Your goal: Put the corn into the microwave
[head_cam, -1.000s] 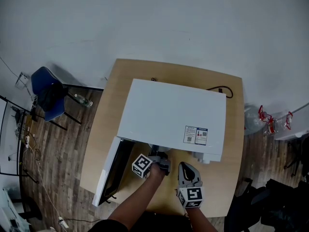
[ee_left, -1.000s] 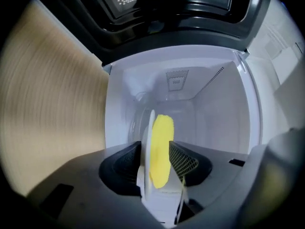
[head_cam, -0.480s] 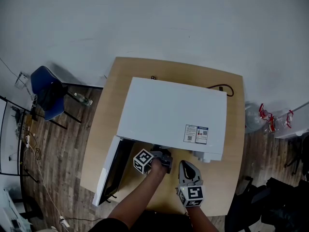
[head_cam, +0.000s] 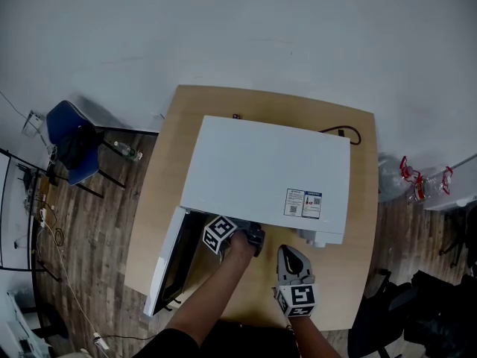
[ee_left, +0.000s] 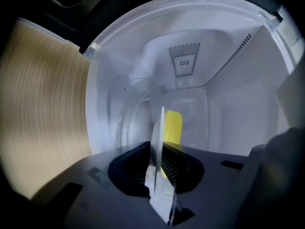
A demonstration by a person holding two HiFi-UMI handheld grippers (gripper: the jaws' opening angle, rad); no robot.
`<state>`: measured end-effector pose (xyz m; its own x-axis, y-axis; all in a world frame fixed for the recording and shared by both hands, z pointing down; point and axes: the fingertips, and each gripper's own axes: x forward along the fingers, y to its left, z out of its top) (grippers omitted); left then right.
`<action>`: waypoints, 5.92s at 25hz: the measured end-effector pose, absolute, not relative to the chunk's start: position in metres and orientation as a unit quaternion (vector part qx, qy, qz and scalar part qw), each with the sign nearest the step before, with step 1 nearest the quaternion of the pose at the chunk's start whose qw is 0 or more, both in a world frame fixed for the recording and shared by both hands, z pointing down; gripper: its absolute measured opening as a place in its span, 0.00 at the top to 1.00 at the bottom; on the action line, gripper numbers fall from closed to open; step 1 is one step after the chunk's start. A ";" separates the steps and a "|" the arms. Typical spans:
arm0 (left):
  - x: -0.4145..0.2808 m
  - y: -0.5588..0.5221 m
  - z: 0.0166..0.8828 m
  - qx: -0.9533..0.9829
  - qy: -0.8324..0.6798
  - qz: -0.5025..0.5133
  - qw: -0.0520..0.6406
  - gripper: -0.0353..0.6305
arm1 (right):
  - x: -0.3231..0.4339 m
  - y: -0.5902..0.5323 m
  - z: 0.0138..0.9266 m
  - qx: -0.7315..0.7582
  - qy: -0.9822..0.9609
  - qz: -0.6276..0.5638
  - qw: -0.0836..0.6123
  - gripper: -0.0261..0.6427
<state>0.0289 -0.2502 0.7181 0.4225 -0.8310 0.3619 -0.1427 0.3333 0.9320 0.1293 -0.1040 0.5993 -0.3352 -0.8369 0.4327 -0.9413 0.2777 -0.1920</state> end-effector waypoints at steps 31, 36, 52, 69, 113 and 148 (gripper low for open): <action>-0.006 -0.245 0.712 0.687 -0.625 0.032 0.370 0.63 | 0.118 -0.095 0.599 0.551 -0.797 0.208 0.133 0.87; 0.002 -0.248 0.712 0.709 -0.605 0.047 0.359 0.59 | 0.117 -0.093 0.595 0.553 -0.797 0.199 0.139 0.87; -0.017 -0.216 0.720 0.675 -0.554 -0.058 0.484 0.55 | 0.098 -0.052 0.576 0.576 -0.782 0.189 0.143 0.87; -0.018 -0.195 0.730 0.614 -0.502 -0.136 0.593 0.89 | 0.103 -0.036 0.569 0.580 -0.781 0.180 0.147 0.87; 0.025 -0.229 0.725 0.544 -0.495 -0.173 0.655 0.90 | 0.129 -0.076 0.583 0.589 -0.770 0.208 0.135 0.87; -0.049 0.106 0.522 0.855 -0.341 -0.050 0.388 0.76 | 0.078 0.169 0.488 0.675 -0.710 0.181 0.085 0.87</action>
